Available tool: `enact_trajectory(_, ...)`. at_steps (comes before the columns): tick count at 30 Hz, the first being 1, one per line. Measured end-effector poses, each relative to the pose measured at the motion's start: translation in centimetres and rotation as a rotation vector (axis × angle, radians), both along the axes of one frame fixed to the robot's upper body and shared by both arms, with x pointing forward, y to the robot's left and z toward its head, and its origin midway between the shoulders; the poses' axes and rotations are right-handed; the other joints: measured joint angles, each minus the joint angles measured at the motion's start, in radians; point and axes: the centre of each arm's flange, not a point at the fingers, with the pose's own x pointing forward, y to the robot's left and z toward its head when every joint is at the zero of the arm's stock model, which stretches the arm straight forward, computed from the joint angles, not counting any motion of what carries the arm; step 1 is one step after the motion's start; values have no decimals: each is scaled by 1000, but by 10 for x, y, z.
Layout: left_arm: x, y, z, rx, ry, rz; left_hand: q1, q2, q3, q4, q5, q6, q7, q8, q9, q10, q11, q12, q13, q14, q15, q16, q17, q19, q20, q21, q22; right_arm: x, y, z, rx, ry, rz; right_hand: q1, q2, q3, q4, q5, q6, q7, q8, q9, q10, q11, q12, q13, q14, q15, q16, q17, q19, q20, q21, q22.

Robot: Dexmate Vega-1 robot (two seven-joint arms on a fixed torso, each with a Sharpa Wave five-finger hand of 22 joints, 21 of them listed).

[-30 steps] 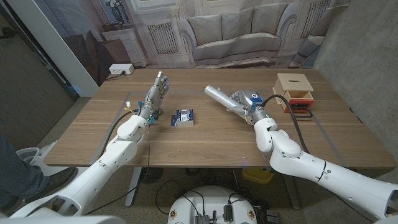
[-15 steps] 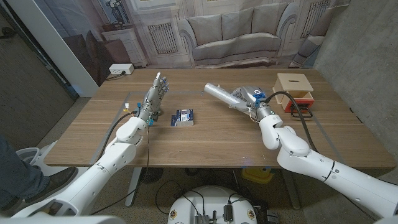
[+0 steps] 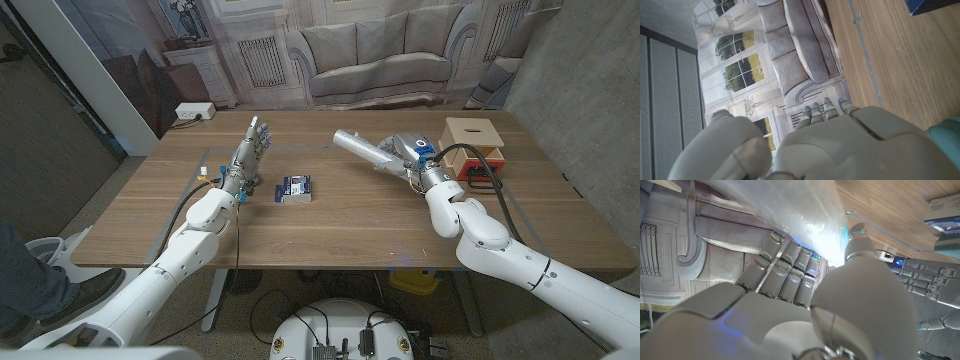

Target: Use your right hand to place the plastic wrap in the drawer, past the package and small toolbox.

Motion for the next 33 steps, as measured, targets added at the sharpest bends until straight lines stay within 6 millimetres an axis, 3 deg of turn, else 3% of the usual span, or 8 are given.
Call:
enact_trajectory(23, -9, -3, 0, -2, -8, 12, 1, 1, -6, -3, 0, 0, 0, 0, 0, 0, 0, 0, 0, 0, 0, 0, 0, 0, 0, 0, 0, -3, -21, 16, -43, -61, -14, 1, 1, -15, 3, -1, -2, -5, -1, 26, -9, -9, 0, 14, -5, 5, -9, 0, -20, 5, 24, 5)
enact_trajectory(33, -12, -12, 5, 8, -2, 26, 1, 1, -6, -3, 7, 0, 0, 0, 0, 0, 0, 0, 0, 0, 0, 0, 0, 0, 0, 0, 0, -2, -41, 25, -60, -79, -33, 3, 3, -22, 5, -1, -2, -5, -2, 37, -9, -9, 0, 14, -5, 5, -9, 0, -33, 8, 33, 2)
